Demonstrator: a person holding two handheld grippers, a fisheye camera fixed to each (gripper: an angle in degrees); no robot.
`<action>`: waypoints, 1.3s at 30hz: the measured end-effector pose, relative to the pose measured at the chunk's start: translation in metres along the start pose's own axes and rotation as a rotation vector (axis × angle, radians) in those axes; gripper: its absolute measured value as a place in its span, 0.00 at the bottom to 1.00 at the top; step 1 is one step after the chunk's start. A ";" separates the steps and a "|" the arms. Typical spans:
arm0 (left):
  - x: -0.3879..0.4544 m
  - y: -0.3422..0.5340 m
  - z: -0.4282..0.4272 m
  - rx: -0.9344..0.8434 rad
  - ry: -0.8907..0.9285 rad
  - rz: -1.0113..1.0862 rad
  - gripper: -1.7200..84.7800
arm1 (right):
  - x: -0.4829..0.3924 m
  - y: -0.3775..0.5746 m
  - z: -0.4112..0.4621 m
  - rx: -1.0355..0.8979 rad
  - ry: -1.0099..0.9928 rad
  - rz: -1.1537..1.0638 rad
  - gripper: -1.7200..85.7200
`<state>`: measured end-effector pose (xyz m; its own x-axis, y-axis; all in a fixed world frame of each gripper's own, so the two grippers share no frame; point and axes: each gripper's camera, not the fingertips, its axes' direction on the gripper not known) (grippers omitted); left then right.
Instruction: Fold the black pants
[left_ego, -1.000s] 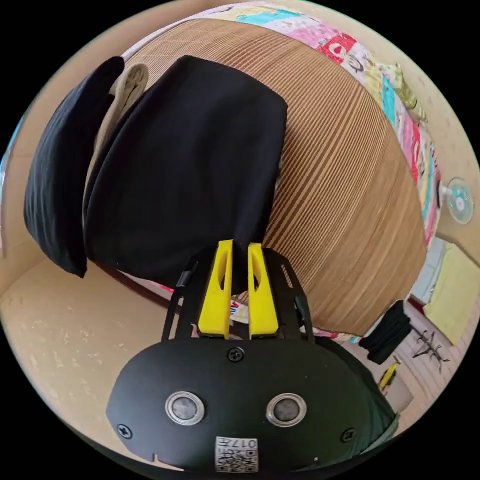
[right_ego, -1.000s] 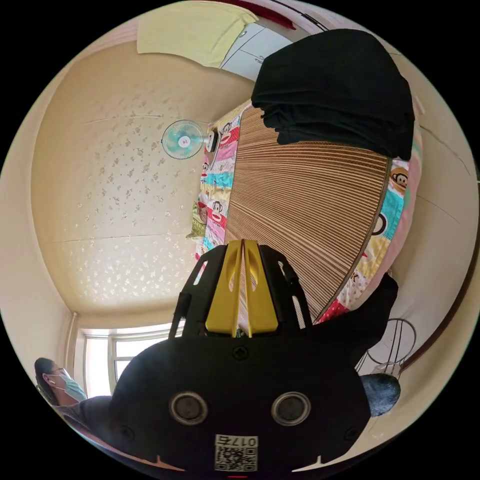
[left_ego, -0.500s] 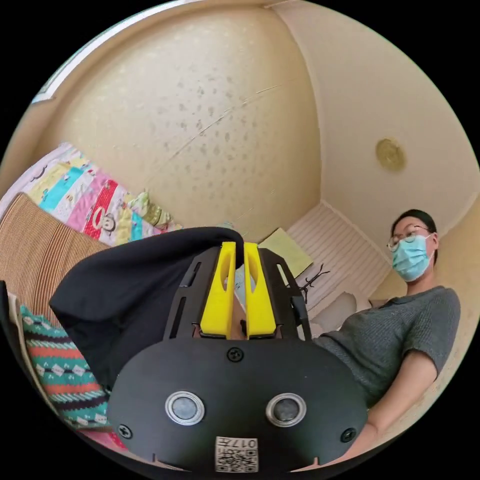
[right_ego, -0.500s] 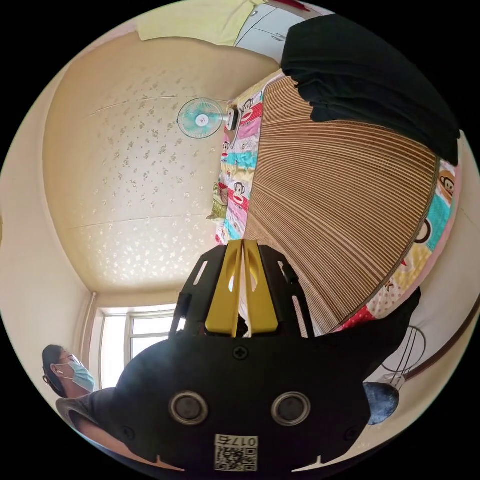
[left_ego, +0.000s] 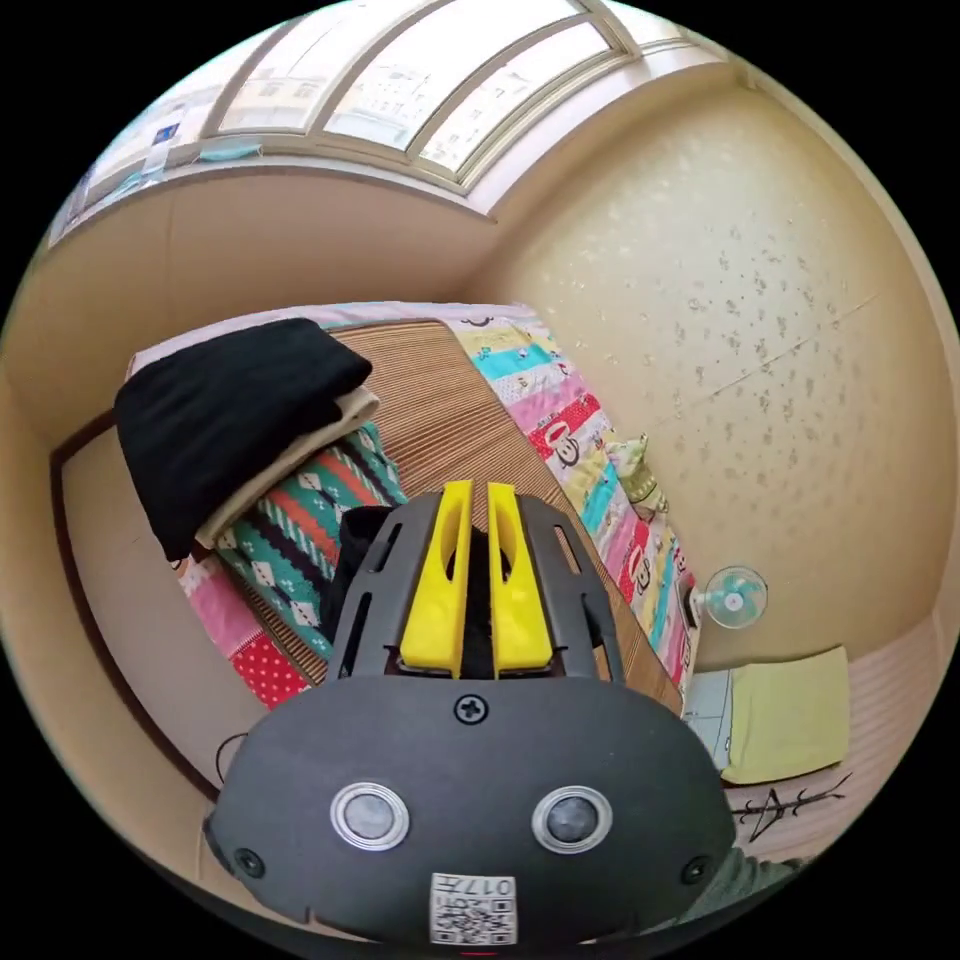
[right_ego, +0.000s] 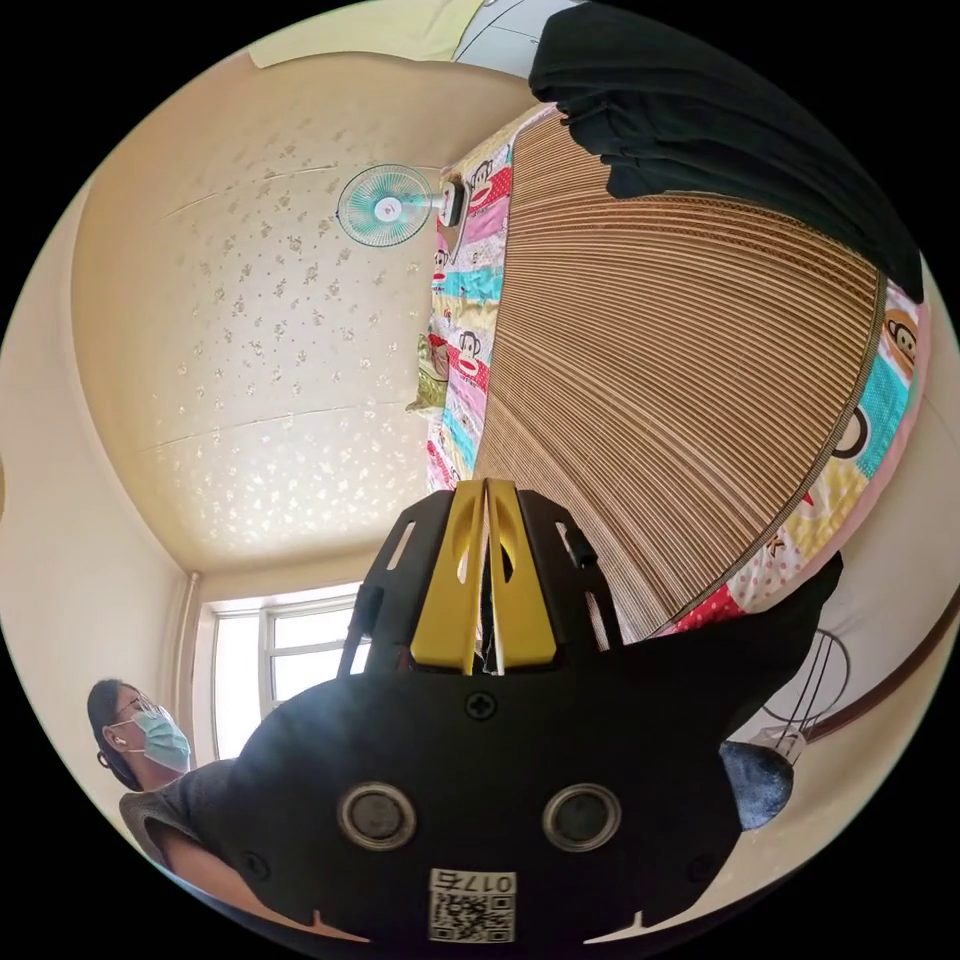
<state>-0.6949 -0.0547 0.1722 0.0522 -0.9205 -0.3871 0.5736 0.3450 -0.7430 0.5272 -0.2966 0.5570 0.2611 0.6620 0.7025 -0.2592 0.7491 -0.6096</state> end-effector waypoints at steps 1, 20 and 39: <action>0.010 0.002 0.015 -0.063 0.042 0.059 0.06 | 0.009 -0.001 -0.001 0.000 0.006 0.010 0.02; 0.126 0.336 0.290 -1.343 -0.190 1.505 0.16 | 0.088 0.009 0.046 -0.128 0.163 0.010 0.02; 0.087 0.198 0.262 -1.294 0.763 0.482 0.02 | 0.246 0.058 0.139 -0.037 0.017 0.161 0.02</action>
<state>-0.3625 -0.1142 0.1341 -0.6201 -0.5146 -0.5921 -0.4544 0.8509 -0.2636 0.4475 -0.0936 0.7456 0.2346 0.7736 0.5887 -0.2646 0.6335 -0.7271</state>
